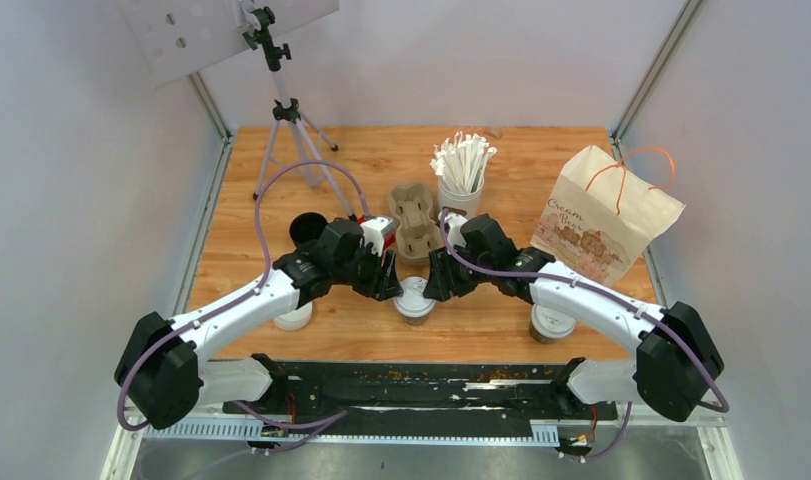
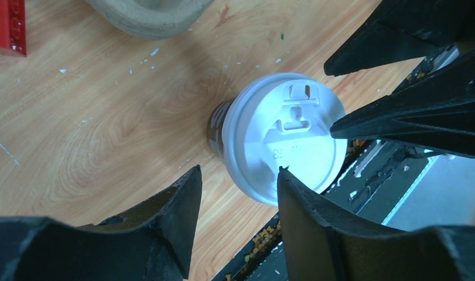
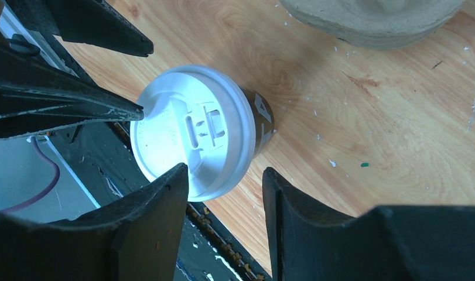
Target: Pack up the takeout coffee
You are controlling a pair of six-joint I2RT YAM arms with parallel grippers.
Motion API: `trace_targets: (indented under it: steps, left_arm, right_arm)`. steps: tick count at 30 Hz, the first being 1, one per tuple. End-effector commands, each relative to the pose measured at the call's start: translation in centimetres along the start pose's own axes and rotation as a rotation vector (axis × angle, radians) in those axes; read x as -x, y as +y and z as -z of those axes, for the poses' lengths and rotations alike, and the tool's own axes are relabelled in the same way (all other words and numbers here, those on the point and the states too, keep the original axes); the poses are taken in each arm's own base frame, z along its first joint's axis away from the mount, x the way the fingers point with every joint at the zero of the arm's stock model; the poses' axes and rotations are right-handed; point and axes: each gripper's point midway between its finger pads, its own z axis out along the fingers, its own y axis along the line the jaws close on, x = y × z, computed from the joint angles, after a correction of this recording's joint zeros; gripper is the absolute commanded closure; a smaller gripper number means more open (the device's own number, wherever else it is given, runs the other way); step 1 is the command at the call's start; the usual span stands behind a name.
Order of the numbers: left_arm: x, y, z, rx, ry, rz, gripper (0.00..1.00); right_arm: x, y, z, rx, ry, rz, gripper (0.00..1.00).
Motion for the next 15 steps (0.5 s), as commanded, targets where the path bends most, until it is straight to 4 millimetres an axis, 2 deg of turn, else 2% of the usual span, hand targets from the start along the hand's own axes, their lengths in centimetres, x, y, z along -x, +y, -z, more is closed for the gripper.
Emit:
trace_targets:
  steps: [1, 5, 15]
  left_arm:
    - [0.0, 0.1, -0.7, -0.025, -0.014, -0.033, 0.44]
    - [-1.6, 1.1, -1.2, 0.007, 0.038, -0.02, 0.48]
    - [-2.6, 0.2, -1.2, -0.05, 0.044, 0.033, 0.53]
  right_arm:
    - [1.0, 0.5, -0.5, 0.041, -0.025, 0.042, 0.51]
    - [0.4, 0.0, -0.7, 0.027, -0.014, 0.042, 0.52]
    - [0.0, -0.6, -1.0, 0.028, 0.004, 0.058, 0.56]
